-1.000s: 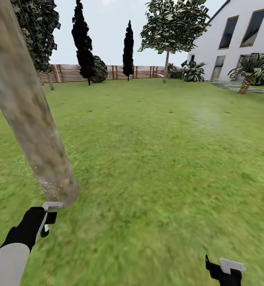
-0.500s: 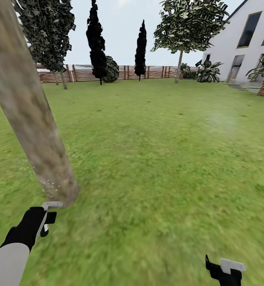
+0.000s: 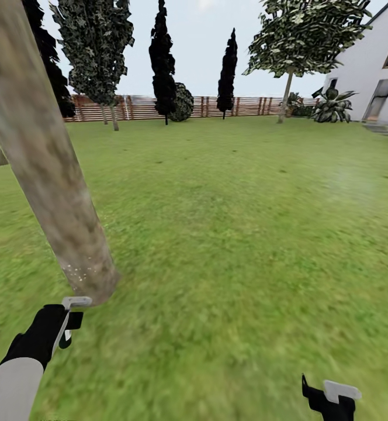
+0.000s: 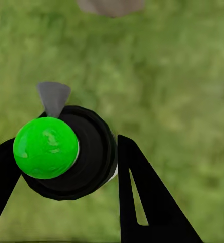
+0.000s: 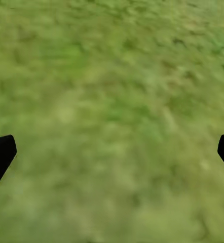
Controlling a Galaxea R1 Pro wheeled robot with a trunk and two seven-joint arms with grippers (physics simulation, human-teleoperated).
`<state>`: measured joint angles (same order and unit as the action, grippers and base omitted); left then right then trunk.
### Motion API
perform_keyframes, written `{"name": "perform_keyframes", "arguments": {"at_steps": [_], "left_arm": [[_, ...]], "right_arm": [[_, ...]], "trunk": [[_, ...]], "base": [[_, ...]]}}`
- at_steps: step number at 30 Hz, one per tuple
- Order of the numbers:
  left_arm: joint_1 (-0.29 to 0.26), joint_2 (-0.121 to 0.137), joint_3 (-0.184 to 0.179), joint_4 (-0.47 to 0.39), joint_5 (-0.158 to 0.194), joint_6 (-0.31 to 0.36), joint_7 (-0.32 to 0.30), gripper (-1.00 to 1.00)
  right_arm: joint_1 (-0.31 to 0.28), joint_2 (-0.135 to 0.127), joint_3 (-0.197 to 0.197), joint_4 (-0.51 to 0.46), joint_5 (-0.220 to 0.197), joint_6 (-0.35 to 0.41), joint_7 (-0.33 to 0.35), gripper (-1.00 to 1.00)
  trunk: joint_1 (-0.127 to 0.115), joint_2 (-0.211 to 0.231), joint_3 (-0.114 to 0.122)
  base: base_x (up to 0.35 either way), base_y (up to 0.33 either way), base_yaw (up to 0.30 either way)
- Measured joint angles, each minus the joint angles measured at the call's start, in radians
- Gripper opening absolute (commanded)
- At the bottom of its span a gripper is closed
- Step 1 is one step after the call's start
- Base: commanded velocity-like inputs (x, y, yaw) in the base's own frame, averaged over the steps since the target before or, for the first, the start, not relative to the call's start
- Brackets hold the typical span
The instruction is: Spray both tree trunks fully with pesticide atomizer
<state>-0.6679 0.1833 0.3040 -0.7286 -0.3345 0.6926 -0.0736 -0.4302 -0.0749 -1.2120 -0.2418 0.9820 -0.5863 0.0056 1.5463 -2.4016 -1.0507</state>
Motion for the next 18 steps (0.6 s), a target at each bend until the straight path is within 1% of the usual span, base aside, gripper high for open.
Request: {"name": "perform_keyframes", "arguments": {"at_steps": [10,18], "left_arm": [[0.000,-0.001,0.000,0.002,0.002,0.000,0.000,-1.00],[0.000,-0.003,0.000,0.009,0.005,0.000,0.000,-1.00]], "right_arm": [[0.000,0.000,0.000,0.000,0.000,0.000,0.000,1.00],[0.000,0.000,0.000,-0.001,0.000,0.000,0.000,1.00]], "trunk": [[0.000,0.000,0.000],[0.000,0.000,0.000]], "base": [[0.222,-0.207,0.276],[0.227,-0.164,0.276]]}}
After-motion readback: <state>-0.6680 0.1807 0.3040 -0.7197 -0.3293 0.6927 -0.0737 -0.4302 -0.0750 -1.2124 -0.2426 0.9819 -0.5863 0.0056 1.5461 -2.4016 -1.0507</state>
